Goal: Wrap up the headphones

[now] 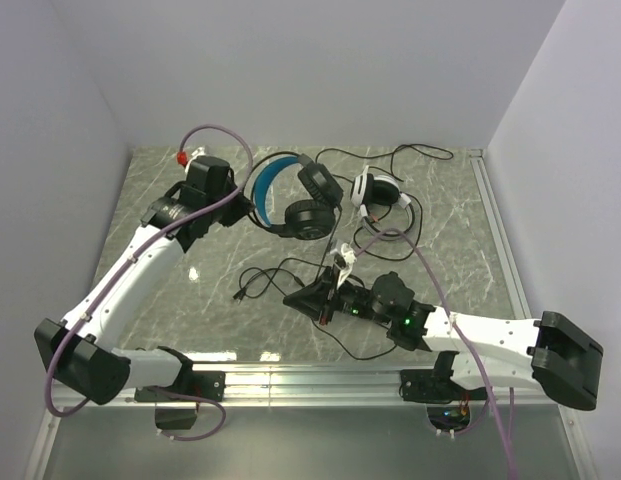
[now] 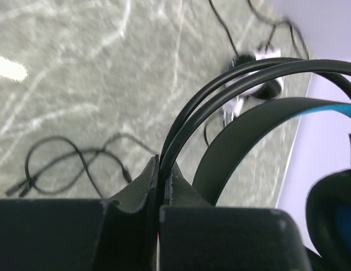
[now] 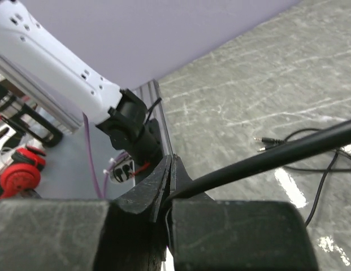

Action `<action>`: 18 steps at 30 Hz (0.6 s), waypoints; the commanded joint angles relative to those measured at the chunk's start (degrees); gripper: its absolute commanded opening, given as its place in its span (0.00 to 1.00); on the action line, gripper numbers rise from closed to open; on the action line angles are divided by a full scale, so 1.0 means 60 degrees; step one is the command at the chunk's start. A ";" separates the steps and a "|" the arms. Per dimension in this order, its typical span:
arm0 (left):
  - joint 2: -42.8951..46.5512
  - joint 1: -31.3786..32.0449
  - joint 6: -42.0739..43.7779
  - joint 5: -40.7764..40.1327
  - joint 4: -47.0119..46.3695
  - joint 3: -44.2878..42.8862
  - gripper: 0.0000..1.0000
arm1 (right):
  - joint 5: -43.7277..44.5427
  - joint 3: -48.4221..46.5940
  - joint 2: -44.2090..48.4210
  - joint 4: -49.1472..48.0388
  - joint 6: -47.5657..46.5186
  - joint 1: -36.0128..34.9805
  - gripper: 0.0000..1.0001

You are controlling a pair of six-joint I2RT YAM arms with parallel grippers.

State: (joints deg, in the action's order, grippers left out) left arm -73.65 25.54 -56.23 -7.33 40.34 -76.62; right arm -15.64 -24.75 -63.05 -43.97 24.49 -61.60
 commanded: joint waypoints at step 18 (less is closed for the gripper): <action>0.2182 0.0621 -0.1878 -0.1724 -0.3106 0.1214 0.00 | 0.0217 -0.1852 -0.1869 0.1134 0.0444 -0.0367 0.00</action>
State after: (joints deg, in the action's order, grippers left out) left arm -62.46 29.28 -61.36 -21.17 28.16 -63.09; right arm -14.17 -35.64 -72.64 -34.37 26.11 -62.72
